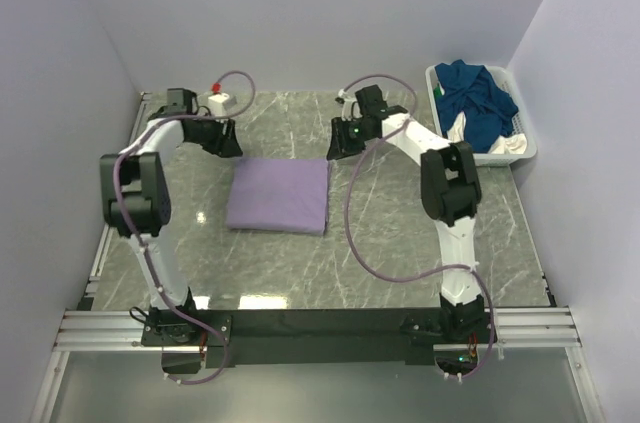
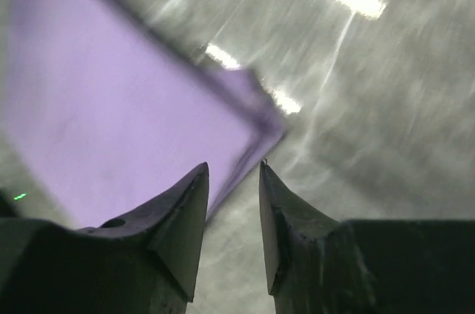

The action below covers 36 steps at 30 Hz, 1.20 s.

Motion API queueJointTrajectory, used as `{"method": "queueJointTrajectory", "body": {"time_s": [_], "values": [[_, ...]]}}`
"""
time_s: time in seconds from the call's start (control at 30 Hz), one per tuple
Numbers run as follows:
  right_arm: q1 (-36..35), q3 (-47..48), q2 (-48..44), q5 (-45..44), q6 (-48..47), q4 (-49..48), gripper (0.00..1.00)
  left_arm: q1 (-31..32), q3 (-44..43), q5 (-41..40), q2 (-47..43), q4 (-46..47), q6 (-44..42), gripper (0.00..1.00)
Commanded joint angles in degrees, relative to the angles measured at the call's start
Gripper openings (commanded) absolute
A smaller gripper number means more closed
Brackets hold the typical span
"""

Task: Fold and stack the t-shirts
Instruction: Fold the tshirt

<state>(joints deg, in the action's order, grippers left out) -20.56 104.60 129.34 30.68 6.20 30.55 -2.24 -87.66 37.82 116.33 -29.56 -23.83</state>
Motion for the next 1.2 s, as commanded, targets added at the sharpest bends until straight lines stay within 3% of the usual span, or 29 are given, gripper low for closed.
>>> {"method": "queueJointTrajectory", "body": {"time_s": [0.0, 0.07, 0.1, 0.17, 0.27, 0.4, 0.6, 0.8, 0.93, 1.07, 1.17], "values": [[0.6, -6.8, -13.0, 5.3, 4.9, -6.1, 0.41, -2.2, 4.1, 11.7, -11.7, 4.5, 12.2, 0.57], [-0.2, -12.6, -16.7, 12.1, 9.8, -12.9, 0.44, -1.9, 7.9, 16.0, -14.1, 6.9, 16.9, 0.54], [-0.6, -13.4, -16.5, 14.6, 13.0, -14.3, 0.44, -1.8, 9.4, 18.1, -14.4, 8.8, 23.1, 0.53], [-1.6, -13.6, -15.1, 19.0, 15.5, -17.2, 0.39, -1.5, 13.5, 22.9, -13.8, 15.3, 29.3, 0.48], [-3.4, -12.1, -9.8, 22.9, 19.8, -20.4, 0.34, -0.6, 16.7, 24.0, -10.6, 23.3, 37.7, 0.46], [-3.6, -8.1, 0.1, 24.3, 23.4, -21.6, 0.30, 0.2, 18.2, 23.9, -4.4, 34.3, 49.8, 0.47], [-2.8, -2.3, 9.2, 22.2, 27.0, -21.8, 0.29, 0.7, 16.3, 21.2, 5.1, 43.3, 59.4, 0.44], [-0.4, 7.5, 14.4, 15.8, 25.9, -16.7, 0.28, 0.6, 11.5, 16.5, 12.9, 43.4, 63.2, 0.38], [0.9, 11.3, 13.0, 13.7, 21.8, -13.5, 0.29, 0.6, 7.7, 16.1, 11.0, 40.2, 59.9, 0.38], [0.2, 5.6, 3.7, 19.1, 21.5, -13.1, 0.29, 1.2, 8.9, 16.2, 1.2, 33.8, 47.6, 0.39], [-1.3, -4.8, -5.1, 21.7, 25.9, -19.6, 0.31, 1.4, 16.9, 19.0, -7.9, 33.3, 46.4, 0.41]]}}
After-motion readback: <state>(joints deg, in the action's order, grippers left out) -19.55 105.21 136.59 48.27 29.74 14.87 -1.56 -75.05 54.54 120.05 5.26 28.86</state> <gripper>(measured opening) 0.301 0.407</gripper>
